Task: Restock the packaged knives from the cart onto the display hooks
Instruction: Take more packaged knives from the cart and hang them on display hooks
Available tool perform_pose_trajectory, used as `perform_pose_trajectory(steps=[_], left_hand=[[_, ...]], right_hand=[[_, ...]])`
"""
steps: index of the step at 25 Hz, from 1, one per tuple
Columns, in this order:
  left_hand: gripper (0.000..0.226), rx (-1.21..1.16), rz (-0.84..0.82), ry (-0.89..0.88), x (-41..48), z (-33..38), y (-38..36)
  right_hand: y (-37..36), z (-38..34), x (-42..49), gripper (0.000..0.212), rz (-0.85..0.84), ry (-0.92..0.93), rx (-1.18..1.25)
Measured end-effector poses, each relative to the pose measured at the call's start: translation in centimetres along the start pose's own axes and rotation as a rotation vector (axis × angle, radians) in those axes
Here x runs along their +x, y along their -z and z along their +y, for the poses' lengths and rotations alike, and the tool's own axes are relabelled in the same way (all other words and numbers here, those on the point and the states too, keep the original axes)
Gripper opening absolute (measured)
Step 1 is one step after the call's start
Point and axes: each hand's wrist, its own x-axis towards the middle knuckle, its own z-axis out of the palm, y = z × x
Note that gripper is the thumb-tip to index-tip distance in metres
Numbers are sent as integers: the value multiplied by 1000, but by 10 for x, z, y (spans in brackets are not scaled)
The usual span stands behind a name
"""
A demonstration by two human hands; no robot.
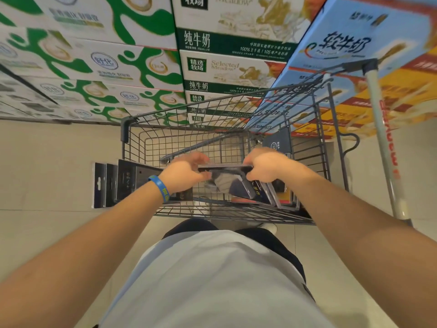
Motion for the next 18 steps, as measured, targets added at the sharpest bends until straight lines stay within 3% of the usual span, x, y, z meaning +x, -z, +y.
perform_pose_trajectory(steps=[3, 5, 6, 8, 11, 14, 18], left_hand=[[92, 292, -112, -125, 15, 16, 21], [109, 451, -135, -207, 24, 27, 32], [109, 503, -132, -257, 27, 33, 38], [85, 451, -111, -316, 28, 48, 53], [51, 30, 3, -376, 27, 68, 69], [41, -188, 165, -393, 26, 75, 78], [37, -217, 213, -373, 26, 79, 82]], right_hand=[[46, -8, -30, 19, 85, 92, -48], [86, -17, -54, 11, 82, 124, -100], [108, -22, -66, 13, 86, 143, -114], [148, -30, -91, 8, 146, 176, -112], [188, -30, -118, 9, 286, 188, -64], [183, -24, -109, 31, 747, 143, -30], [103, -32, -84, 68, 1304, 91, 352]])
